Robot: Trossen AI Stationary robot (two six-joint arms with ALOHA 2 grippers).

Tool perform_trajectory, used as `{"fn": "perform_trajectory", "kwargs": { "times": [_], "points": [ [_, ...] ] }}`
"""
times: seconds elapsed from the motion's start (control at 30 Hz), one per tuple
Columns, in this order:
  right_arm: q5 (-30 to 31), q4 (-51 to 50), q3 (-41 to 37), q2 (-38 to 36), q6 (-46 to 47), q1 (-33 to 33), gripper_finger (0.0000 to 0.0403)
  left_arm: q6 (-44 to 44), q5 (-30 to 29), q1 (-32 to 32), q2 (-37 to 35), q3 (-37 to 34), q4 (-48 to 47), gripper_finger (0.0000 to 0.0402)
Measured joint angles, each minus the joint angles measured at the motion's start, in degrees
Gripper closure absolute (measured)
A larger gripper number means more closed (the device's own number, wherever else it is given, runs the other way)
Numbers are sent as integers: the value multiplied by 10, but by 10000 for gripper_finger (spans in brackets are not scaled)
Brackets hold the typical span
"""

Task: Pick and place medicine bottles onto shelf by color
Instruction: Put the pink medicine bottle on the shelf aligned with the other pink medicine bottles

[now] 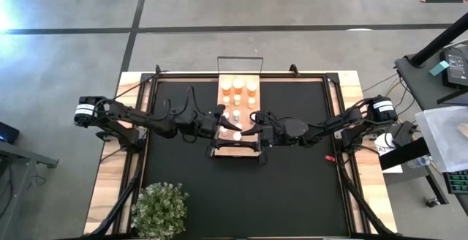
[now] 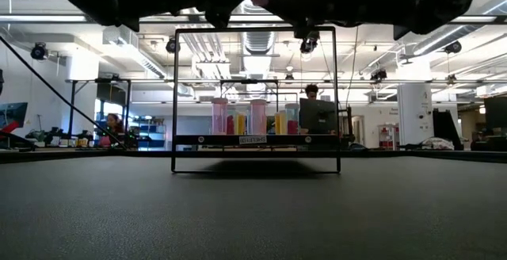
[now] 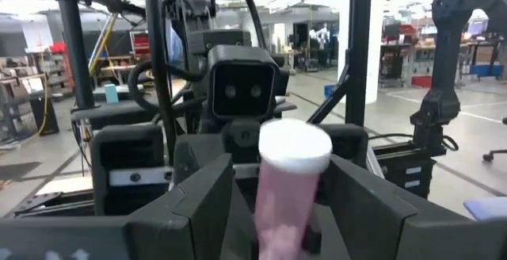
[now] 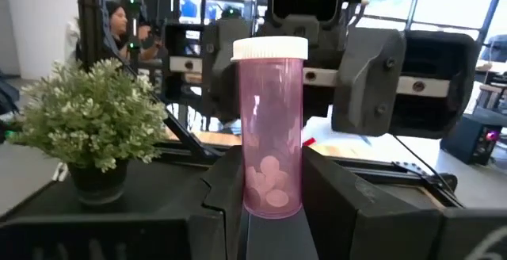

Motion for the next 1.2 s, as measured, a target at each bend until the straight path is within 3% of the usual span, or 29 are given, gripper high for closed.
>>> {"fn": "perform_trajectory", "kwargs": {
  "times": [0.5, 0.97, 1.2],
  "points": [
    [10, -22, 8, 0, -15, -1, 303, 5, 0, -2, -5, 7, -5, 222],
    [11, -23, 8, 0, -15, -1, 303, 7, 0, -2, -1, 7, -2, 304],
    [11, -25, 8, 0, -17, -1, 303, 7, 0, -2, -1, 7, -2, 308]
  ]
}}
